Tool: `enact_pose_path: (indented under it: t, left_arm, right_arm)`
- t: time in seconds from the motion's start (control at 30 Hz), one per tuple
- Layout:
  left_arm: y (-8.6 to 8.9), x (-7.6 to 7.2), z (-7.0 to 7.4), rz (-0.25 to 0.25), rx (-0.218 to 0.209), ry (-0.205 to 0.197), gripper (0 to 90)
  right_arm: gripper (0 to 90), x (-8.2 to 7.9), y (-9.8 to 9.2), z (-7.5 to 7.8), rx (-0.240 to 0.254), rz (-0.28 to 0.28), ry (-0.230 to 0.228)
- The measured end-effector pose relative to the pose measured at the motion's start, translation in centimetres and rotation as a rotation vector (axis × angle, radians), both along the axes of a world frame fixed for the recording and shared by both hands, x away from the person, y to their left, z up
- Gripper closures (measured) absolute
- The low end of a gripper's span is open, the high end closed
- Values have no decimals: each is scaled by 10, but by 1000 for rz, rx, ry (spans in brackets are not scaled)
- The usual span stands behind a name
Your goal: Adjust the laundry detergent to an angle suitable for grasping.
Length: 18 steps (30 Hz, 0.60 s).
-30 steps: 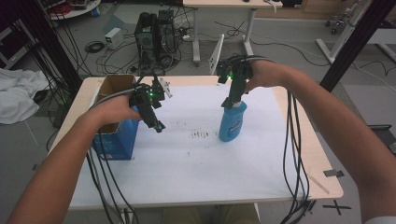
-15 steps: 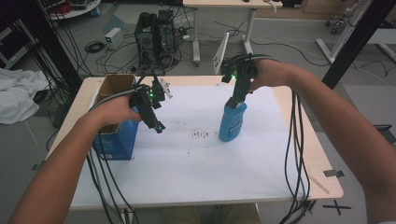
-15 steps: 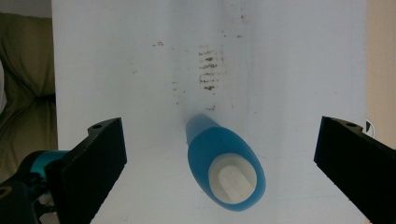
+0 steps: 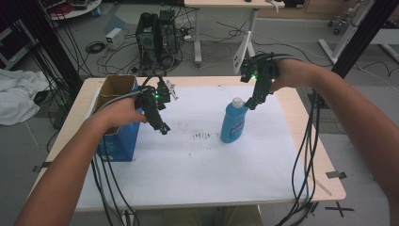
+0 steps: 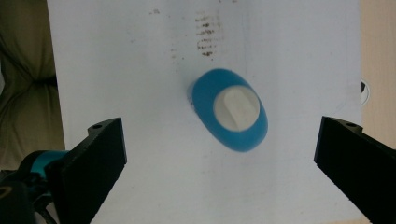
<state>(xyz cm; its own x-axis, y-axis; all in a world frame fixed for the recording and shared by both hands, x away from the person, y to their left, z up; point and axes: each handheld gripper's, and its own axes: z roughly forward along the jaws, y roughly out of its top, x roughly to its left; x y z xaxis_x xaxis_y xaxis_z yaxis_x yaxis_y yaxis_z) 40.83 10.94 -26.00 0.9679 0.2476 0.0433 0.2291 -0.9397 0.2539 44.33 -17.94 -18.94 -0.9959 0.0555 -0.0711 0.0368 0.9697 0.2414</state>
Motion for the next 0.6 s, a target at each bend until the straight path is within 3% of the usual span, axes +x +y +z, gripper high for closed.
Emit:
enact_pose_path:
  t: [0.17,0.27,0.3,0.33,0.47,0.5,0.53,0.6]
  left_arm:
    - [-6,1,-3,4,-8,-7,119]
    - [-9,2,-8,30,-36,-7,119]
    - [-10,3,-8,25,-23,-10,118]
    - [-12,3,-10,51,-46,-13,119]
    - [-16,5,-13,49,-58,-13,119]
    - [-17,5,-15,62,-83,-10,118]
    - [-18,6,-15,49,-66,-15,118]
    - [-20,7,-18,72,-94,-17,119]
  right_arm:
    - [12,1,-24,-6,1,-39,12]
    - [13,2,-36,-12,-11,-56,22]
    - [12,2,-39,-13,-10,-63,22]
    - [13,2,-42,-14,-12,-72,23]
    - [13,2,-50,-20,-7,-81,24]
    - [13,1,-52,-21,-7,-84,26]
    - [13,1,-53,-22,-10,-87,26]
    - [13,0,-55,-26,-10,-91,26]
